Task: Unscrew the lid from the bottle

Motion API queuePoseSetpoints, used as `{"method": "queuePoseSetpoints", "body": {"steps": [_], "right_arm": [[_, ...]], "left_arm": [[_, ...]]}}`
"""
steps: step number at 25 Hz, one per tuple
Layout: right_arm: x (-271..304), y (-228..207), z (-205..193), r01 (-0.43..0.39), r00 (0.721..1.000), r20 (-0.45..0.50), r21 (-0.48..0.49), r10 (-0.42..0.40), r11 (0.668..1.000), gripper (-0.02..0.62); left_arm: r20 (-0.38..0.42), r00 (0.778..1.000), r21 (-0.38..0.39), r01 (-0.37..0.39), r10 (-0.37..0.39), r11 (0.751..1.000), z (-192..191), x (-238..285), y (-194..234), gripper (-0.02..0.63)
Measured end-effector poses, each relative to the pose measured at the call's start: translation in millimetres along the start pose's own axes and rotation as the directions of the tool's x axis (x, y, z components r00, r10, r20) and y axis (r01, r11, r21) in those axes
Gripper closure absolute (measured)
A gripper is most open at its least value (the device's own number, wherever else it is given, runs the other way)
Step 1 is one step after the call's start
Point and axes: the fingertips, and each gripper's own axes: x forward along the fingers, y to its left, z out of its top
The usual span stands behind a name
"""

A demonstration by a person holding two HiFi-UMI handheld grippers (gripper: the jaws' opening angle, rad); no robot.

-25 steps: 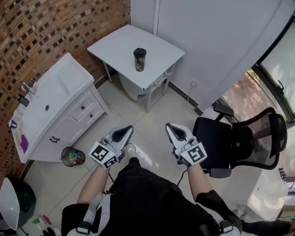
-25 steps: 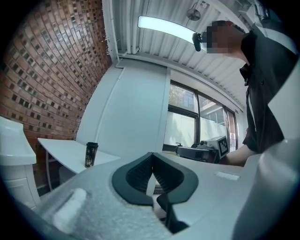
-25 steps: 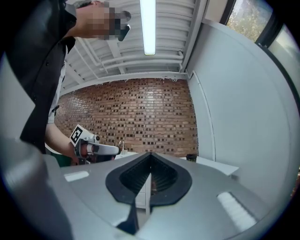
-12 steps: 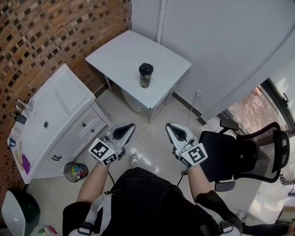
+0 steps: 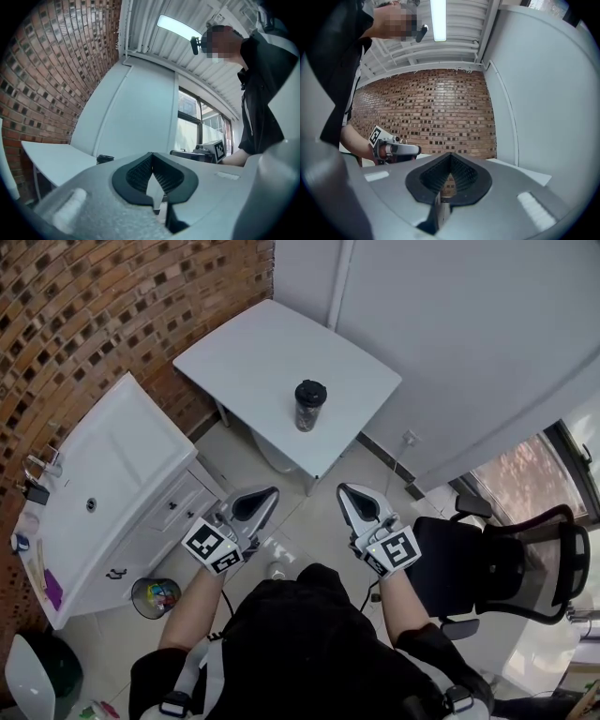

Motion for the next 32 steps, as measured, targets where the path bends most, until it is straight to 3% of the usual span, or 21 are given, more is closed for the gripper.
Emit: {"method": "queuePoseSetpoints", "body": {"steps": [3, 8, 12, 21, 29, 32], "right_arm": [[11, -9, 2, -0.009, 1.000, -0.003, -0.004, 0.009, 1.000, 0.589], [34, -50, 4, -0.036, 0.999, -0.004, -0.007, 0.036, 0.999, 0.589], [58, -95, 11, -0.083, 0.996, 0.030, -0.027, 0.084, 0.996, 0.589], [116, -181, 18, -0.196, 0.977, 0.071, -0.052, 0.199, 0.979, 0.589], [147, -200, 1, -0.238, 0.971, 0.038, 0.010, 0.237, 0.971, 0.589], [155, -207, -8, -0.221, 0.975, 0.016, 0.010, 0.221, 0.975, 0.589]], "left_arm": [[0.016, 1.000, -0.022, 0.023, -0.023, 1.000, -1, 13, 11, 0.604], [-0.016, 1.000, 0.016, 0.007, -0.006, 1.000, -3, 49, 37, 0.604], [-0.041, 0.998, 0.046, -0.049, 0.051, 0.998, -3, 78, 72, 0.603], [-0.009, 0.984, 0.123, -0.176, 0.179, 0.977, 14, 134, 136, 0.603], [-0.045, 0.963, 0.085, -0.263, 0.267, 0.961, -5, 127, 167, 0.601], [-0.086, 0.957, 0.080, -0.270, 0.276, 0.960, -26, 128, 178, 0.467]]}}
